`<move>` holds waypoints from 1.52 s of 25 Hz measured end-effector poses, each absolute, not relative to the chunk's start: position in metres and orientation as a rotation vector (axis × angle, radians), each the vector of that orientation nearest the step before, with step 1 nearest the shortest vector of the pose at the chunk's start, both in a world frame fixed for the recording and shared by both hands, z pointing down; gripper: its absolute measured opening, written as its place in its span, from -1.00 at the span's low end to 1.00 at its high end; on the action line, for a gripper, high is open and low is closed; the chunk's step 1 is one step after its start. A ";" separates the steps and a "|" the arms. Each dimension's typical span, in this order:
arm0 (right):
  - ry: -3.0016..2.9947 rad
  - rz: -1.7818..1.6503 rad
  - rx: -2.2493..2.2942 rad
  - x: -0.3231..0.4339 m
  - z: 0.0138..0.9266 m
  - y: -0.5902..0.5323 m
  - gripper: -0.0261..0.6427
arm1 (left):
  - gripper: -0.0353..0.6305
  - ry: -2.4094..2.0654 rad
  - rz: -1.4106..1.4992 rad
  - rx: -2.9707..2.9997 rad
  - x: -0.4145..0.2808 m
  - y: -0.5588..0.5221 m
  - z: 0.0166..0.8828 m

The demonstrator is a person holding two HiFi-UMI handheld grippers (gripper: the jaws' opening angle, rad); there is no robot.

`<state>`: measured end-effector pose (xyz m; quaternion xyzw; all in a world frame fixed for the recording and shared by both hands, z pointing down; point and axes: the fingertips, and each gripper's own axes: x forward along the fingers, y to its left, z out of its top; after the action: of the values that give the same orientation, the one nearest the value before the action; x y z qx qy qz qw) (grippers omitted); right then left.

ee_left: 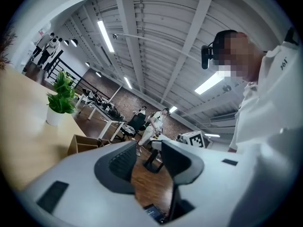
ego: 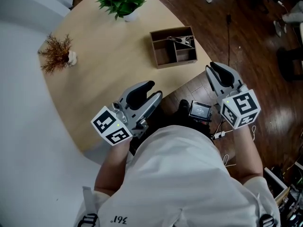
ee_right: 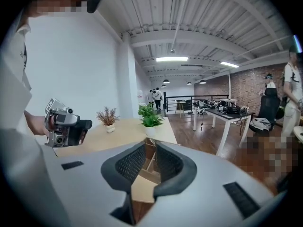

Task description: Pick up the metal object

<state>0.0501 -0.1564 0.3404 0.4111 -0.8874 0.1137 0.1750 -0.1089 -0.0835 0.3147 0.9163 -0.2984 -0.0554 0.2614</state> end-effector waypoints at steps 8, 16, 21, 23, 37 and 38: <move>-2.515 0.270 1.127 0.055 0.343 -0.175 -0.79 | -0.47 -0.828 -0.164 2.484 -0.099 -0.102 0.312; -2.493 0.120 1.035 0.034 0.348 -0.198 -0.79 | -0.47 -0.821 -0.099 2.515 -0.089 -0.128 0.318; -2.452 0.060 0.970 0.023 0.365 -0.210 -0.79 | -0.47 -0.805 -0.033 2.529 -0.079 -0.144 0.332; -2.427 0.033 0.945 0.019 0.373 -0.215 -0.79 | -0.47 -0.794 -0.001 2.539 -0.076 -0.150 0.341; -2.179 -0.099 0.819 0.007 0.457 -0.256 -0.79 | -0.47 -0.803 0.161 2.468 -0.069 -0.188 0.399; -2.161 -0.105 0.819 0.009 0.462 -0.259 -0.79 | -0.47 -0.804 0.170 2.460 -0.069 -0.190 0.404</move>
<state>0.0085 -0.2595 0.4622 0.3242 -0.8551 -0.0416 0.4024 -0.0687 -0.1901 0.4037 0.9131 -0.2984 0.0632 0.2707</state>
